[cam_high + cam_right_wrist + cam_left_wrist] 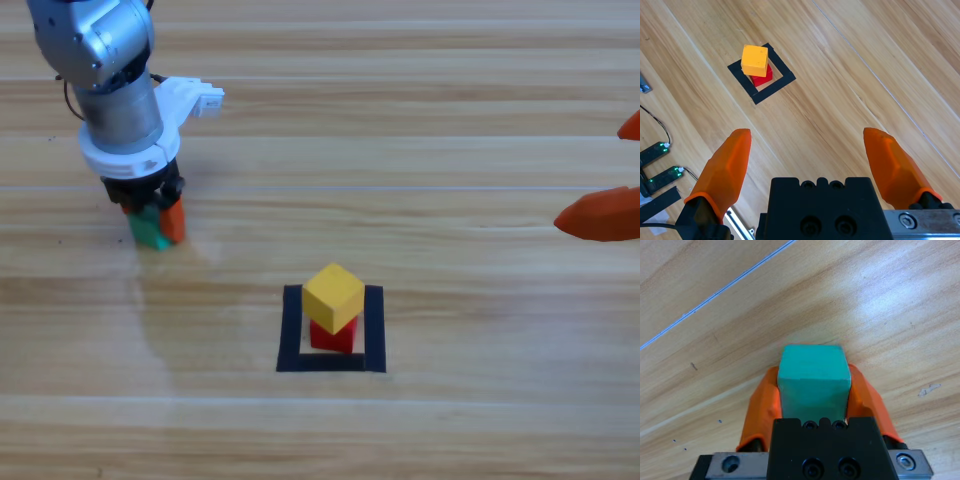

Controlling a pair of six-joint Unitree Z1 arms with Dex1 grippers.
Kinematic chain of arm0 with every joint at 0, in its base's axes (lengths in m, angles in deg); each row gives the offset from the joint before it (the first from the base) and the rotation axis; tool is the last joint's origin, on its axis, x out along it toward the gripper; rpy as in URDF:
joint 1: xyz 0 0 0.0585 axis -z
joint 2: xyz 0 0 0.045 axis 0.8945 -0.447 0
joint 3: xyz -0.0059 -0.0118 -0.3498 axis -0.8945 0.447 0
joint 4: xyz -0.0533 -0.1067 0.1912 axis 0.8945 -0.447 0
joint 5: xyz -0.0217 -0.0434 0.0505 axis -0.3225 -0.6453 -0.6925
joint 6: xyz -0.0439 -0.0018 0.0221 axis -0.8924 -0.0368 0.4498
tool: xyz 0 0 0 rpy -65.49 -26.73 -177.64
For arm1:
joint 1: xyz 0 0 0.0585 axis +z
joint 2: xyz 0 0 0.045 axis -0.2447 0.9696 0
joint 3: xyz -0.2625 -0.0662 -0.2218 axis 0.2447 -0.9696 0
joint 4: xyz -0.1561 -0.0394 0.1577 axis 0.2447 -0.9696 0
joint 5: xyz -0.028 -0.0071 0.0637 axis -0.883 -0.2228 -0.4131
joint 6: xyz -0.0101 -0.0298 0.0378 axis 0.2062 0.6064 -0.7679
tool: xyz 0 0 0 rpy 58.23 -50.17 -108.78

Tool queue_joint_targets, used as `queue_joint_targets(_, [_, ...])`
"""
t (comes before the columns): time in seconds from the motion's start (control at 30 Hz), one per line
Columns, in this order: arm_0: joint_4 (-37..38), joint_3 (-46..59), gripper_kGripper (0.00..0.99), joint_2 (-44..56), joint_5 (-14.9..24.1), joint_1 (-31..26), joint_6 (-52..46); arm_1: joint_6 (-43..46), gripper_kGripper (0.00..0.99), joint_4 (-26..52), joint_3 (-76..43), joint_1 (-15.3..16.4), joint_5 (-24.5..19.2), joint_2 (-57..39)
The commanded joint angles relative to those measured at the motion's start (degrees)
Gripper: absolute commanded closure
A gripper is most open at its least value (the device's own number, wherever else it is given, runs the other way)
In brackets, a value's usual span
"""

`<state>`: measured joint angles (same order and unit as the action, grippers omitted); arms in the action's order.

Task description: Stack the blocks in the rectangular block: red at the bottom, yellow in the middle, green on top

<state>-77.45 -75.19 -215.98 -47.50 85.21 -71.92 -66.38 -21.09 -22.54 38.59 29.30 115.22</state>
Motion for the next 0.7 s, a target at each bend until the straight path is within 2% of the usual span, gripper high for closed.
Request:
queue_joint_targets(0.03, [0.49, 1.32, 0.852, -0.8, 0.29, -0.93, -0.79, -0.72, 0.0, -0.32, -1.16, -1.51, 0.67, 1.71])
queue_joint_targets(0.13, [0.49, 1.06, 0.918, -0.54, 0.2, 0.39, -2.2, -1.33, 0.0, -0.32, -1.16, -1.6, -0.56, 1.71])
queue_joint_targets(0.23, [-0.83, -0.61, 0.927, -0.36, -2.17, 1.62, -5.98, -1.77, 0.0, -0.32, -1.25, -1.77, -0.73, 1.62])
queue_joint_targets(0.33, [-5.22, -4.92, 0.927, -0.28, -8.15, 1.53, -7.12, -2.3, 0.0, -0.49, -1.25, -2.04, -0.65, 1.62])
queue_joint_targets(0.37, [-7.24, -7.03, 0.927, 0.07, -11.4, 1.53, -7.65, -2.56, 0.0, -0.49, -1.25, -2.21, -0.65, 1.62])
queue_joint_targets(0.47, [-12.52, -12.39, 0.955, 1.22, -14.39, 1.97, -11.78, -3.27, 0.0, -0.58, -1.25, -2.83, -0.47, 1.62])
queue_joint_targets(0.57, [-15.15, -15.99, 0.99, 3.06, -14.21, 5.22, -14.86, -3.35, 0.0, -0.67, -1.25, -3.09, -0.29, 1.62])
queue_joint_targets(0.63, [-22.19, -24.96, 0.99, 1.13, -9.47, 8.83, -18.9, -3.44, 0.0, -0.76, -1.25, -3.0, -0.38, 1.54])
queue_joint_targets(0.7, [-29.3, -34.72, 0.99, -1.33, -7.36, 11.73, -20.48, -3.71, 0.0, -0.84, -1.16, -3.35, -0.29, 1.45])
